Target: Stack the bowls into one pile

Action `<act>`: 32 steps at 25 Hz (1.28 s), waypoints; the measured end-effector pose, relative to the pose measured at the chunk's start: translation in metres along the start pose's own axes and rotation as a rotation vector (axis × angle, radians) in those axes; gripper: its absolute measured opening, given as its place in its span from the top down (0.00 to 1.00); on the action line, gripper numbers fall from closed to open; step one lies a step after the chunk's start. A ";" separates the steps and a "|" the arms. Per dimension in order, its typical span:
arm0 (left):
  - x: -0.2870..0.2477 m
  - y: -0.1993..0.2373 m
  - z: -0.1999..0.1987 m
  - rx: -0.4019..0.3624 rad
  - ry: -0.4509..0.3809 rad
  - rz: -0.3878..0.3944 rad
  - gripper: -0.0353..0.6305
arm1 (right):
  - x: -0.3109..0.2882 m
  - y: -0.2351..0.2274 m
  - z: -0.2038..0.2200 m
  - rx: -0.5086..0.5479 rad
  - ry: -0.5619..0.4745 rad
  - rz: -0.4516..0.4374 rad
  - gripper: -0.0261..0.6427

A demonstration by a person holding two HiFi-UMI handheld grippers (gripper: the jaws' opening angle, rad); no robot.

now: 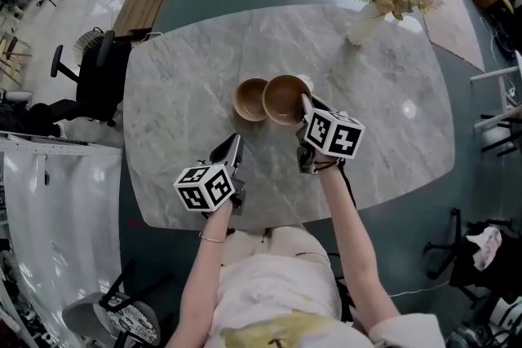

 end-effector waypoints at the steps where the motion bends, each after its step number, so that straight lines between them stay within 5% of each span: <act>1: 0.001 0.002 -0.001 0.002 -0.002 -0.004 0.95 | -0.003 0.003 0.000 0.003 0.002 -0.007 0.93; 11: 0.007 0.022 -0.007 0.033 -0.017 -0.043 0.95 | -0.035 0.038 0.003 0.090 0.046 -0.067 0.93; 32: 0.012 0.037 -0.008 0.062 -0.010 -0.071 0.95 | -0.068 0.054 0.015 0.282 0.135 -0.008 0.93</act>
Point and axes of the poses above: the fingertips, and each gripper's own axes: x backward along the fingers, y to its left, z out of its underside, the point moved 10 cm from there along x, backward along the fingers
